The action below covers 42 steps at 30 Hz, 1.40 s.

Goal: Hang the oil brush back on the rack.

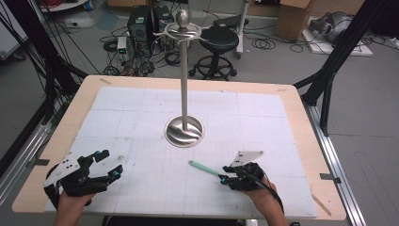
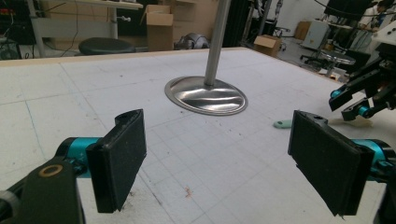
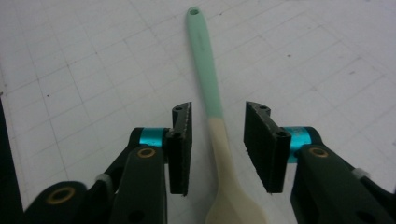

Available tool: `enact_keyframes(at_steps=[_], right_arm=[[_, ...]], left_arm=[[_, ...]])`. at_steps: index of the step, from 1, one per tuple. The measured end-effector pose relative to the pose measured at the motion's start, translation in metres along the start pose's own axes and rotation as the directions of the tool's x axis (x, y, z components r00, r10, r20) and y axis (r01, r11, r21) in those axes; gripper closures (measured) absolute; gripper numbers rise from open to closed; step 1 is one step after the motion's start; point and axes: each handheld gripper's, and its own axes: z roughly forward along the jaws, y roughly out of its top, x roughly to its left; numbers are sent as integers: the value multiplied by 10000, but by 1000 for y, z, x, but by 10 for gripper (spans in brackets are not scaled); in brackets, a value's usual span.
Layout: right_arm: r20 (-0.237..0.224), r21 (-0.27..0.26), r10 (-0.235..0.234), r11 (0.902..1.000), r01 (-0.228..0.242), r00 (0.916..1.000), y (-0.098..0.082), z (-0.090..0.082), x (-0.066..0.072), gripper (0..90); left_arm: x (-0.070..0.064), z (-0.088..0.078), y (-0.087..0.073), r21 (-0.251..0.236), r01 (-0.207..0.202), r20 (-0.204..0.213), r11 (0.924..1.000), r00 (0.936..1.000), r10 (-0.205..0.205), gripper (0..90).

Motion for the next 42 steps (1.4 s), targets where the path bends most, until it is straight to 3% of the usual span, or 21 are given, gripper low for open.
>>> enact_keyframes(at_steps=[10, 19, 23, 36, 42], right_arm=[[-91, 783, -169, 9968, 176, 9998, 7, 16, -2, 716], [-311, 885, -107, 9960, 135, 9995, 8, 17, -6, 802], [-201, 1006, -337, 9943, 356, 9992, 9, 17, -3, 812], [-218, 747, 22, 9972, -6, 9998, 6, 15, -5, 821], [-310, 193, 275, 9995, -269, 9991, 6, 4, -7, 822]], left_arm=[[0, 0, 0, 10, -4, 19, 10000, 10000, 4, 197], [0, 0, 0, 30, 1, 35, 10000, 10000, -1, 197], [-1, 1, 0, 17, 9, 22, 10000, 10000, -9, 197], [-1, 1, 0, 38, 22, 26, 10000, 10000, -22, 197], [0, 1, 0, 41, 29, 19, 10000, 10000, -30, 198]])
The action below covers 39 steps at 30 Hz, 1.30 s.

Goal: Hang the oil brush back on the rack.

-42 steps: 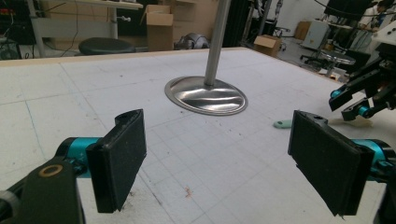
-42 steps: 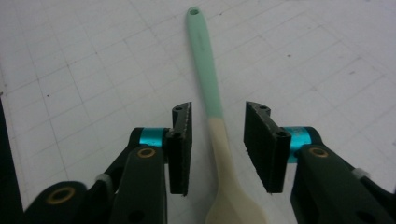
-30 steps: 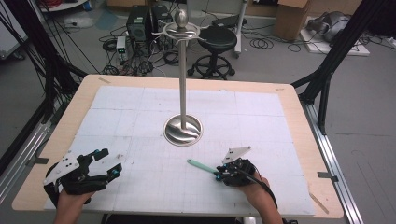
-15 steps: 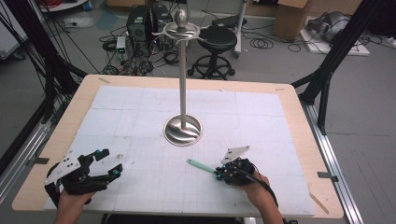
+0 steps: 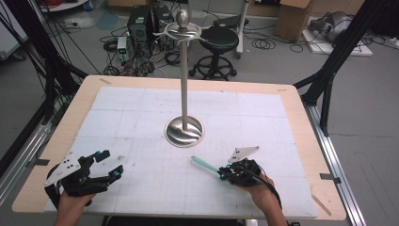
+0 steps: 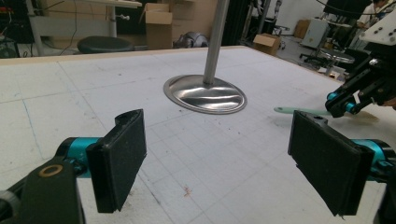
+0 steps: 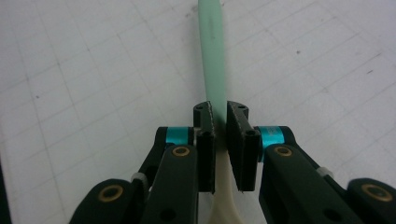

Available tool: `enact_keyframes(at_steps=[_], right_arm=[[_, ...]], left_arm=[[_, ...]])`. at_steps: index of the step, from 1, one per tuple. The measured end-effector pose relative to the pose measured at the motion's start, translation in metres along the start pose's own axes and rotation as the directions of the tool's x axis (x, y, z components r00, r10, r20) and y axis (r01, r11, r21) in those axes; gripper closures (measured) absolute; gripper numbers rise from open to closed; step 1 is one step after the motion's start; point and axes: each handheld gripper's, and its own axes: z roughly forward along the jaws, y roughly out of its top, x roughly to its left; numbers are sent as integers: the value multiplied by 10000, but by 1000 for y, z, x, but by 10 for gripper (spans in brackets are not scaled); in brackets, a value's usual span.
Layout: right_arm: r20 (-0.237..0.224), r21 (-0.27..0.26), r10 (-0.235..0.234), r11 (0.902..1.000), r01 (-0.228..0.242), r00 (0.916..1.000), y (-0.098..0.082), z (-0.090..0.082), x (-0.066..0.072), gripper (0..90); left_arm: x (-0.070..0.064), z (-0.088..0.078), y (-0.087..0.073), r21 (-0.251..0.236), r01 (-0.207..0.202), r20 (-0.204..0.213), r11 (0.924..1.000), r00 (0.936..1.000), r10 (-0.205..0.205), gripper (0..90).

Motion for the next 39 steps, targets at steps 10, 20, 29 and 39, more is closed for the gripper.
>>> enact_keyframes(at_steps=[10, 20, 29, 39], right_arm=[[-457, -1171, 66, 9930, -119, 9989, 5, -18, 4, 820], [-1396, -2346, -160, 9719, -174, 9901, 12, -29, 14, 820], [-2196, -3466, -781, 9380, -29, 9724, 24, -36, 30, 819], [-2675, -3987, -1244, 9170, 77, 9555, 33, -33, 41, 819]], left_arm=[[-2, 1, 1, 20, -110, 237, 9999, 9997, 110, 198], [-18, 7, 16, -314, -143, 2214, 9994, 9750, 209, 225], [-45, 22, 33, -639, -78, 3715, 9979, 9279, 311, 219], [-57, 37, 41, -855, 244, 4392, 9960, 8982, 157, 182]])
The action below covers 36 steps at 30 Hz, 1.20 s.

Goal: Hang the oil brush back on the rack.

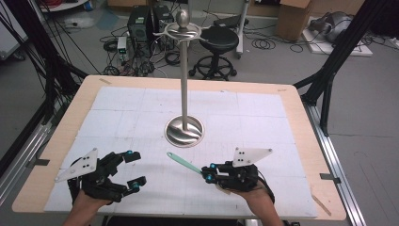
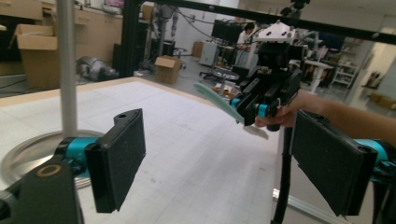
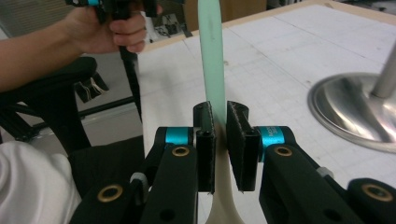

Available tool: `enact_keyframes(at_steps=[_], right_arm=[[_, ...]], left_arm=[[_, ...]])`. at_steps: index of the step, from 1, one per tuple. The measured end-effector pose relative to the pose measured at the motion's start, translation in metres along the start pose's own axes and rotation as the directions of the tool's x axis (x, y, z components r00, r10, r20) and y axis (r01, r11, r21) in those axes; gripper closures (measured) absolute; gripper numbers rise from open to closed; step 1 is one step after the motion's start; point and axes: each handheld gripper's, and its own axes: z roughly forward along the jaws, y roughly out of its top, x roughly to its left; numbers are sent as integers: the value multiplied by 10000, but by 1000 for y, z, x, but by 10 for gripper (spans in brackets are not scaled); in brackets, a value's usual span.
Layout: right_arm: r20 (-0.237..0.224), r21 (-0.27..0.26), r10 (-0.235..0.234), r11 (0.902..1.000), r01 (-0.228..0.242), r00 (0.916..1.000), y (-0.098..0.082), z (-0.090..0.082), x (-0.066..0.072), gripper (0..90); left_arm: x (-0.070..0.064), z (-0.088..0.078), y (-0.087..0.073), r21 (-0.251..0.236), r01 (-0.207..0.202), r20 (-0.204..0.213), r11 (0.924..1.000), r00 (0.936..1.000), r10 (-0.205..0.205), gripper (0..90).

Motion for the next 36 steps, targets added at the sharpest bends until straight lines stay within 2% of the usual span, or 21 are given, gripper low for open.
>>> enact_keyframes(at_steps=[5, 8, 10, 13, 14, 19, 22, 24, 25, 26, 27, 30, 36], right_arm=[[-276, -183, -192, 9997, 187, 9994, 5, 5, 5, 819], [-588, -443, -291, 9987, 265, 9978, 9, 9, 9, 819], [-639, -499, -330, 9983, 299, 9974, 10, 10, 10, 819], [-856, -761, -318, 9968, 253, 9958, 14, 12, 12, 819], [-893, -807, -346, 9964, 274, 9954, 14, 12, 12, 819], [-1056, -946, -352, 9952, 252, 9938, 16, 14, 13, 818], [-1187, -1084, -397, 9937, 268, 9921, 18, 16, 14, 818], [-1244, -1109, -447, 9934, 309, 9912, 19, 18, 15, 818], [-1244, -1109, -447, 9934, 309, 9912, 19, 18, 15, 818], [-1272, -1126, -459, 9931, 316, 9908, 20, 19, 16, 818], [-1272, -1126, -459, 9931, 316, 9908, 20, 19, 16, 818], [-1447, -1261, -478, 9916, 295, 9883, 23, 20, 17, 818], [-1674, -1356, -411, 9906, 183, 9850, 23, 21, 17, 818]], left_arm=[[-1, 11, 2, 36, 36, 270, 10000, 9996, -37, 183], [-4, 21, 4, 11, 46, 619, 10000, 9981, -46, 185], [-4, 23, 5, -36, 91, 663, 10000, 9978, -89, 187], [-6, 29, 5, -177, 175, 900, 9997, 9958, -158, 198], [-7, 34, 6, -225, 264, 1146, 9994, 9931, -237, 207], [-10, 43, 8, -131, 257, 1458, 9996, 9890, -235, 234], [-11, 50, 10, -291, 354, 1710, 9989, 9848, -300, 279], [-11, 51, 10, -342, 398, 1736, 9986, 9843, -333, 303], [-10, 52, 10, -401, 455, 1825, 9982, 9825, -375, 303], [-10, 55, 10, -539, 547, 1975, 9970, 9793, -431, 344], [-10, 55, 10, -539, 547, 1975, 9970, 9793, -431, 360], [-10, 57, 9, -660, 563, 2272, 9962, 9730, -399, 416], [-9, 56, 10, -785, 554, 2530, 9954, 9669, -339, 503]])
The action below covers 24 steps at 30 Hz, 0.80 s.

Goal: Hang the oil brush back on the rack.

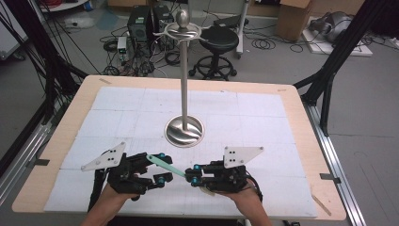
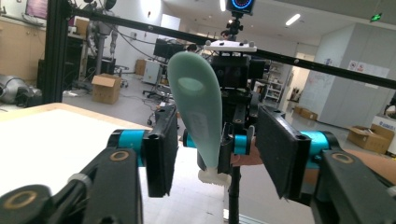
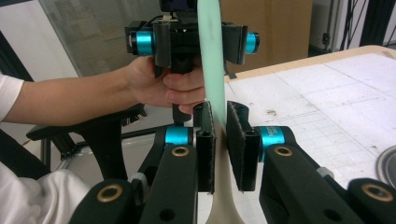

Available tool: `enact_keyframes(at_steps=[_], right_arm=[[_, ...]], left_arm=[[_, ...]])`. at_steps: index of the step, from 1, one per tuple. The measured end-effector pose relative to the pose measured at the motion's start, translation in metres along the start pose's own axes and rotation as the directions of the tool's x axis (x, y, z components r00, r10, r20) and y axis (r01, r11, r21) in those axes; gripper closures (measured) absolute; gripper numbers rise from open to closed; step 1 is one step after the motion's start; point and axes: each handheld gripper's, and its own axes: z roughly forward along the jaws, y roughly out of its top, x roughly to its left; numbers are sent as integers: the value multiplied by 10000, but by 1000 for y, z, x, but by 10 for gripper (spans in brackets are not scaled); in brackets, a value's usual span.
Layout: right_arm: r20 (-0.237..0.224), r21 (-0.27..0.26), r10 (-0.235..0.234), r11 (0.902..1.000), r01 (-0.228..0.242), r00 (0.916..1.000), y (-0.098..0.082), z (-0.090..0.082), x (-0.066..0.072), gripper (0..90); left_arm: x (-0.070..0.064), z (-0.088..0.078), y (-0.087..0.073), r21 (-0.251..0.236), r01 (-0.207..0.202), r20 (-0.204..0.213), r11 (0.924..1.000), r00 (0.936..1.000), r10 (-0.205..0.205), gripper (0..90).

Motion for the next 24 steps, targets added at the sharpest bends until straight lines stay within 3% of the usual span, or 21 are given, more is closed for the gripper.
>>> enact_keyframes(at_steps=[12, 24], right_arm=[[-279, 29, 153, 9999, -152, 9995, -1, 3, -2, 815], [-500, 4, 175, 9998, -175, 9986, -1, 5, -3, 814]], left_arm=[[1, -1, 0, 50, -156, 108, 9999, 9998, 155, 658], [1, -2, 1, 15, -195, 85, 9998, 9998, 195, 753]])
